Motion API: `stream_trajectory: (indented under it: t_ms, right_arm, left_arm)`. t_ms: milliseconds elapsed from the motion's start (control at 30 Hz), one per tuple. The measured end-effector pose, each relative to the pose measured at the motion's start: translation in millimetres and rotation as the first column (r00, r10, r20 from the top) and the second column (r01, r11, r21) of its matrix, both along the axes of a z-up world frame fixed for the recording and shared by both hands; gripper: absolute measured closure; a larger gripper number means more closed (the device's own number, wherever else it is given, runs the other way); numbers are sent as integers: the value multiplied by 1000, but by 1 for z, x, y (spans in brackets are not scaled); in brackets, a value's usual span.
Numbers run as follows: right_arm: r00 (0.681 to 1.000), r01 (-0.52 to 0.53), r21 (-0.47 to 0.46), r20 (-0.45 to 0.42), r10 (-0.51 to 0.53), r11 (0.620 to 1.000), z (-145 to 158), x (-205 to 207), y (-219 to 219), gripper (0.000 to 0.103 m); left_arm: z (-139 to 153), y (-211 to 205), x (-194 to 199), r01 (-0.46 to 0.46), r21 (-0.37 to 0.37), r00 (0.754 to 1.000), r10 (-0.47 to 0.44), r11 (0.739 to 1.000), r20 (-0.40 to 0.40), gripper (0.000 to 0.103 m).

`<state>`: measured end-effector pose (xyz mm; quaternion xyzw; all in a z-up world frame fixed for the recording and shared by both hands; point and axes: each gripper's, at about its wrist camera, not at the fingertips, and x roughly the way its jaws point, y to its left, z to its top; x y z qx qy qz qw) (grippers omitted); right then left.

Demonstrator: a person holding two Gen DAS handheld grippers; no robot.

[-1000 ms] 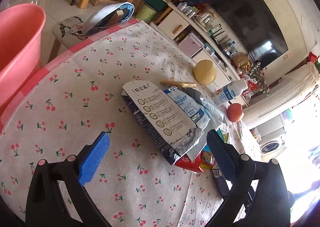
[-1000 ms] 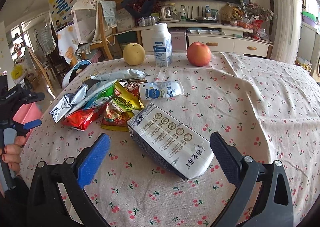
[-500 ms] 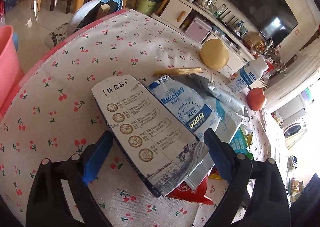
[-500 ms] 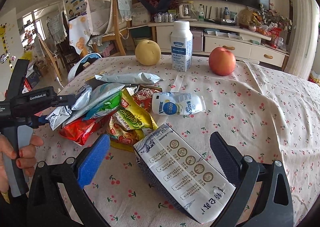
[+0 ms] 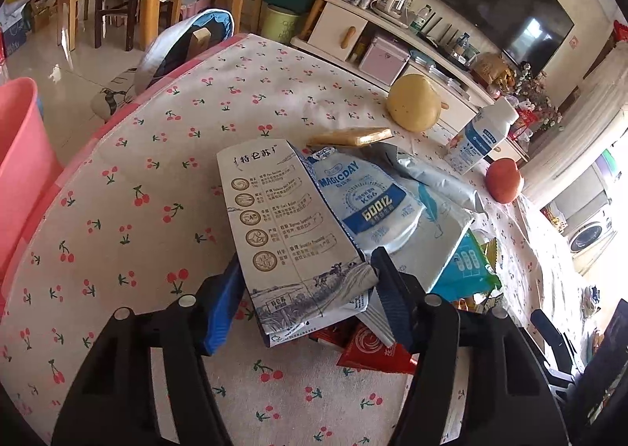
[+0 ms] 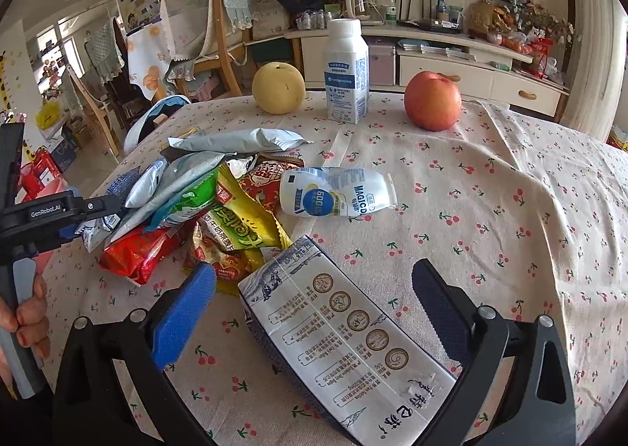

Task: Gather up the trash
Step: 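Lower the left tool onto the white printed carton and close its fingers, then lift the carton with the left tool while the right tool grasps the Magicday wipes pack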

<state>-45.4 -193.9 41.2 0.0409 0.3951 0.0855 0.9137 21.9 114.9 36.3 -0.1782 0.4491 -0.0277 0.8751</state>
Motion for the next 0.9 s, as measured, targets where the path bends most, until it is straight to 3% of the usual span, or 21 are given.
stream_trajectory:
  t_ms: [400,900]
  right_arm:
    - [998,-6,24,-69,8,1000,-11,3,-3,4]
    - [996,-81,10,32,81,997,2,-8,33,4]
  left_arm:
    - [13,8,-24,53,10,997,-54,999,49,40]
    - [24,30,-37,81,-29,993,-78,996,93,41]
